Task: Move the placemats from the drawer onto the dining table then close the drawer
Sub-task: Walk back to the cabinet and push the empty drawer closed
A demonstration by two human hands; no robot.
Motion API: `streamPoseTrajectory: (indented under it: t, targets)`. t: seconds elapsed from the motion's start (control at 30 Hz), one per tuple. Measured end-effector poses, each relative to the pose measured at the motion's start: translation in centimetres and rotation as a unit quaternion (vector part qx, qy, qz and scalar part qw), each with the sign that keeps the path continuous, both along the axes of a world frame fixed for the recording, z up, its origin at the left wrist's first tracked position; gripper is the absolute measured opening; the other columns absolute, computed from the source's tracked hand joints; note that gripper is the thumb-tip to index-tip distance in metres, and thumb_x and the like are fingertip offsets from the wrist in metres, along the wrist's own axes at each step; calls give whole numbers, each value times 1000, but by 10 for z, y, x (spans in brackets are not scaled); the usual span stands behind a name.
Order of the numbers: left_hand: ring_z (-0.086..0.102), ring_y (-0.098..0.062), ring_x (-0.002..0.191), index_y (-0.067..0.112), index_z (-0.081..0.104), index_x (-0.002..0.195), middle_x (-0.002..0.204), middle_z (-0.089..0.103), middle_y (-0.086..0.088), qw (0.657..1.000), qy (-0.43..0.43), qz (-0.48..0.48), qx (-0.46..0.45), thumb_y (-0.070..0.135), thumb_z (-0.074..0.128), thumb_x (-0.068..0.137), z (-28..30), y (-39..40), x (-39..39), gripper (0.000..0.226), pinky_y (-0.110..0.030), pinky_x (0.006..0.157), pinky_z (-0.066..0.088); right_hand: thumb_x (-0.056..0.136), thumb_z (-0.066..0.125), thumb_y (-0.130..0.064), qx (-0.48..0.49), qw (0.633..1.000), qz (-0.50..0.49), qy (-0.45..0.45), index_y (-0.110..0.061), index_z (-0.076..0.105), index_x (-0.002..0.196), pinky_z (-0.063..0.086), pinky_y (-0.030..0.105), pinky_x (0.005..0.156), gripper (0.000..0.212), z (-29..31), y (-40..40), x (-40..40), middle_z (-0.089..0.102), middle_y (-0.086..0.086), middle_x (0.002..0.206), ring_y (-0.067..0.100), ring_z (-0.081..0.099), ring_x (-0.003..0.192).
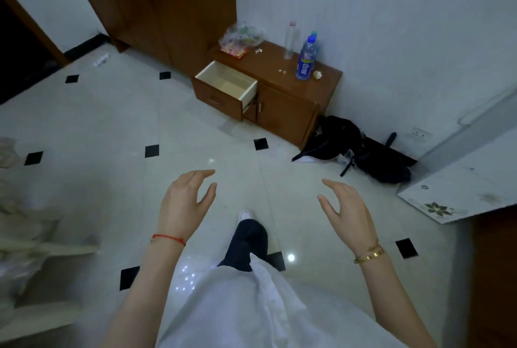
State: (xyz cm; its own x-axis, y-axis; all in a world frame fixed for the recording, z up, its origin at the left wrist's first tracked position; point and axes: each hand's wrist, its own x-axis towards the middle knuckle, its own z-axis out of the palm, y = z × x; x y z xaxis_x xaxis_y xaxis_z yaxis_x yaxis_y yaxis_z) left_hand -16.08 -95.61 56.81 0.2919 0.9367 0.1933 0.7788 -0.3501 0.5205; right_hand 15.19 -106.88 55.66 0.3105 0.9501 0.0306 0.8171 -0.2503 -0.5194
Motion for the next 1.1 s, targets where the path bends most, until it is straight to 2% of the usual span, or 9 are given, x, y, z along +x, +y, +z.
streamPoseTrajectory:
  t: [0.1, 0.27, 0.43, 0.57, 0.8, 0.93, 1.1]
  targets:
    - [63, -21, 102, 15, 66, 115, 110, 69, -3, 1000, 2, 21, 5, 20, 66, 89, 5, 68, 0, 27, -30, 88, 47, 91, 63, -25, 11, 1000, 17, -1, -10, 60, 126, 28, 11, 94, 38, 4, 84, 10, 64, 6, 120, 23, 57, 113]
    - [63, -22, 101, 17, 67, 115, 108, 69, -3, 999, 14, 43, 17, 21, 66, 88, 22, 188, 2, 27, -31, 83, 49, 93, 61, -28, 31, 999, 32, 8, -13, 58, 129, 35, 20, 96, 39, 16, 215, 18, 62, 3, 124, 19, 54, 117]
    - [62, -24, 88, 17, 66, 114, 103, 68, -2, 999, 19, 33, 19, 20, 65, 88, 31, 287, 10, 26, -28, 75, 46, 94, 60, -27, 27, 999, 45, 4, -12, 56, 130, 37, 23, 98, 39, 23, 312, 21, 61, 4, 124, 20, 53, 118]
    - [62, -23, 97, 17, 65, 116, 107, 68, -3, 1000, 17, 17, 14, 22, 64, 90, 25, 360, 16, 26, -32, 84, 48, 93, 61, -26, 21, 998, 53, 10, -10, 57, 129, 43, 28, 98, 40, 14, 380, 23, 63, 6, 120, 21, 55, 115]
    - [64, -22, 98, 14, 67, 113, 106, 69, -3, 999, 21, 8, 36, 19, 65, 89, 7, 494, 21, 25, -35, 84, 52, 93, 61, -24, 11, 998, 65, 17, -10, 57, 129, 42, 26, 95, 38, -11, 510, 23, 63, 6, 120, 22, 56, 113]
    - [65, -21, 98, 15, 67, 115, 107, 69, -3, 999, 19, 8, 32, 19, 66, 88, 10, 579, 23, 26, -35, 83, 53, 93, 62, -25, 20, 998, 61, 10, -11, 58, 127, 38, 21, 96, 37, -11, 600, 26, 64, 5, 119, 19, 55, 113]
    - [65, -21, 96, 13, 66, 116, 108, 69, -4, 999, 5, -28, 35, 32, 52, 91, 20, 676, 28, 34, -36, 84, 55, 93, 62, -25, 34, 998, 53, -2, -12, 57, 128, 39, 22, 95, 38, 2, 693, 25, 63, 4, 119, 20, 56, 111]
